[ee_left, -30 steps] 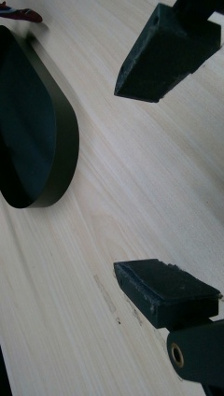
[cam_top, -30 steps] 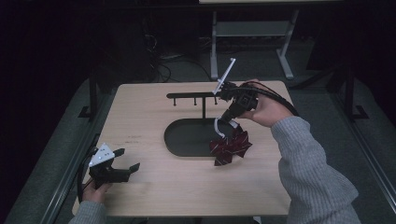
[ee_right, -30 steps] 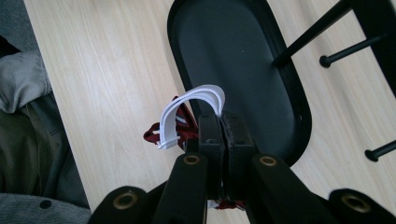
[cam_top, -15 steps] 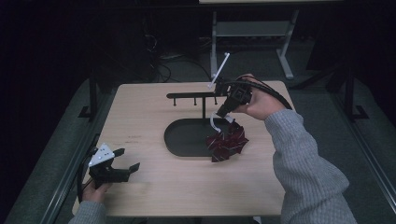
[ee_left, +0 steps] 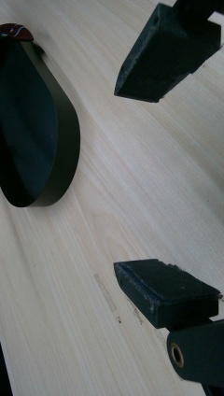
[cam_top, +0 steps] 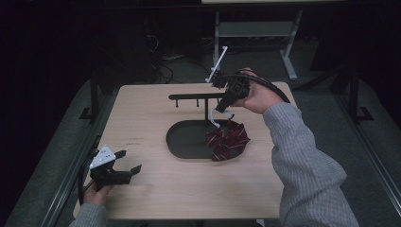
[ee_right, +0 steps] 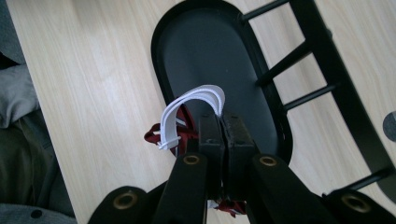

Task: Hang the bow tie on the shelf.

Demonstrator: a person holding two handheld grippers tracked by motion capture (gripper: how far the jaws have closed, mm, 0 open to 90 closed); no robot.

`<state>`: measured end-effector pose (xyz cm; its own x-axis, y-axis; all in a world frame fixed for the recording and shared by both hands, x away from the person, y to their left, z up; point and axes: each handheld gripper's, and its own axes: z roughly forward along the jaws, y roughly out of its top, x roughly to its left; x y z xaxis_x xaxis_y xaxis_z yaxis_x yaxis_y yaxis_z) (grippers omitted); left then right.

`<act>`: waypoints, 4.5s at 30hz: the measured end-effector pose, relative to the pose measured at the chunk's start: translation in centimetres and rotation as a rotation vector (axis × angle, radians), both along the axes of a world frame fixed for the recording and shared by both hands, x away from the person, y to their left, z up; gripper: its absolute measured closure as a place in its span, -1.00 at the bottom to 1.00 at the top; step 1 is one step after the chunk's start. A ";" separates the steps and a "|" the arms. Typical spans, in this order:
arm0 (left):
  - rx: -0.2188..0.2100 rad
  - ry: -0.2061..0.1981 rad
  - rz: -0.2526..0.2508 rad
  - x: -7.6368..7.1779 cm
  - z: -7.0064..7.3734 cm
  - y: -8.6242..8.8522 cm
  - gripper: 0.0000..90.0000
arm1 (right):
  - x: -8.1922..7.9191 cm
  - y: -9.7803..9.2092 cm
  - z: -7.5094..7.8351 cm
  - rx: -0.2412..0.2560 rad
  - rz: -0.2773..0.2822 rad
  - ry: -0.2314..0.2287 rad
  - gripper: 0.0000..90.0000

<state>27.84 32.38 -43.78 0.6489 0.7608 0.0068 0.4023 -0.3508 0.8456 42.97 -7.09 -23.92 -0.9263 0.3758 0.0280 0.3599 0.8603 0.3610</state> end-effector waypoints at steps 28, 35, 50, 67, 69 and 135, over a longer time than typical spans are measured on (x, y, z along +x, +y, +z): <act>-0.010 -0.002 0.000 0.0 0.0 0.0 -0.71 | 2.7 1.6 0.8 -0.031 -0.017 0.001 0.94; -0.011 -0.005 -0.003 0.0 0.0 0.0 -0.71 | 3.7 1.4 0.1 -0.045 -0.042 0.024 0.94; -0.010 -0.005 -0.005 0.0 0.0 -0.1 -0.71 | 5.2 0.5 -0.7 -0.063 -0.095 0.038 0.94; -0.010 -0.006 -0.006 0.0 0.0 -0.1 -0.71 | 6.2 0.0 -1.6 -0.084 -0.139 0.049 0.93; -0.009 -0.006 -0.006 -0.1 0.0 -0.1 -0.71 | 6.2 -0.1 -1.6 -0.078 -0.145 0.052 0.93; -0.011 -0.010 -0.006 -0.1 0.1 -0.1 -0.71 | 3.8 -1.7 -2.4 -0.029 -0.113 0.084 0.65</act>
